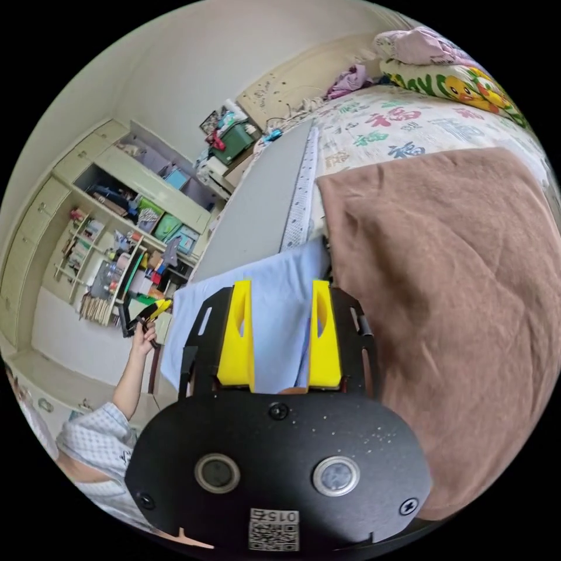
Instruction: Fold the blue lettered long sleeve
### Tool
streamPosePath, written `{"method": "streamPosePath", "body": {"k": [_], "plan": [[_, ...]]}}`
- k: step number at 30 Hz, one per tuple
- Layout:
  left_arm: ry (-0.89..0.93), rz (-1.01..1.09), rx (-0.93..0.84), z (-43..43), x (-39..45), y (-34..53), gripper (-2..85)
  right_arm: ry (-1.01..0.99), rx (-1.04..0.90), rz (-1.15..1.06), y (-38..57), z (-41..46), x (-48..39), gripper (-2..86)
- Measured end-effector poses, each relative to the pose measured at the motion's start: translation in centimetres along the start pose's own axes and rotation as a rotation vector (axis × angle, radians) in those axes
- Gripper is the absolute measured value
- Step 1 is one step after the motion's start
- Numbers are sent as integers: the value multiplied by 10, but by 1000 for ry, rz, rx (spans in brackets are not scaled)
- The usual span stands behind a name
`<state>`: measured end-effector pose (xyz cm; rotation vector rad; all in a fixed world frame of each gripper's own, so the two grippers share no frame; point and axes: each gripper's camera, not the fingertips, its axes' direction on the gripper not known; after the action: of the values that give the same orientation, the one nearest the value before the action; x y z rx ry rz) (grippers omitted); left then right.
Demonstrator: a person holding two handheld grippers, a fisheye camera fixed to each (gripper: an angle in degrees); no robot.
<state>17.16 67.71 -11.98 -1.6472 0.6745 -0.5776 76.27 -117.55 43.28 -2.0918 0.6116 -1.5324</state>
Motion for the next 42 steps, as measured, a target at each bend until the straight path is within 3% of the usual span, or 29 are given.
{"method": "streamPosePath", "body": {"k": [4,7,10,17,28,32,35,37,39,42], "plan": [[9,-69,-21,29,-16,-29,115,-10,-31,40,-43,23,19,131],[-51,-90,-82,50,-27,-41,36,-40,-55,109,-65,36,37,73],[-3,-83,-88,53,-35,-43,20,-84,-61,170,-72,46,56,19],[64,-50,3,21,-38,-42,7,103,1,2,-73,31,25,-2],[92,-15,106,0,-11,-62,3,163,107,-47,-55,24,-14,-4],[64,-7,137,8,-9,-60,4,264,79,-63,-22,53,-14,0],[-32,-5,26,29,-8,-46,3,316,59,-123,27,60,-20,12],[-214,101,48,21,15,-12,5,236,57,-230,74,50,-31,29],[-276,194,74,8,38,26,18,101,12,-352,135,40,-44,46],[-112,312,45,-2,79,103,64,-68,-98,-554,258,38,-81,64]]}}
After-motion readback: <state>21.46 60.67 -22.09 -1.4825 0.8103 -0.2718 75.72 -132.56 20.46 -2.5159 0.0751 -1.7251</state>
